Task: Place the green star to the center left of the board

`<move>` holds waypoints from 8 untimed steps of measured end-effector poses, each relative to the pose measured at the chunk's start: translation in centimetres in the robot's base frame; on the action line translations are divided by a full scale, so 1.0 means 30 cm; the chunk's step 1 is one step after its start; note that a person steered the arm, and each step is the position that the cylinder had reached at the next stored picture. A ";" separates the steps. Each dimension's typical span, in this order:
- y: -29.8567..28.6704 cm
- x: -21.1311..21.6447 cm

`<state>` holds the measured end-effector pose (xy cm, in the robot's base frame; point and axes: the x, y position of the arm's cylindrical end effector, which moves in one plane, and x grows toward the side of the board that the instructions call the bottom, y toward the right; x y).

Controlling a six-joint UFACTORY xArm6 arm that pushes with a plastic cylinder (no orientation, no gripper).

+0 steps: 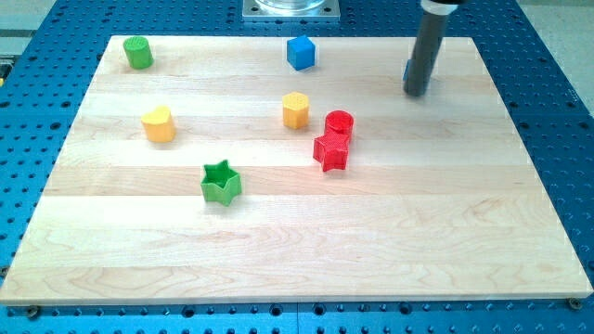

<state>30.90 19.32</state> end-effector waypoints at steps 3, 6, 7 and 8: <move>0.096 -0.172; 0.079 -0.114; 0.079 -0.115; -0.101 -0.092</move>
<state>28.14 16.29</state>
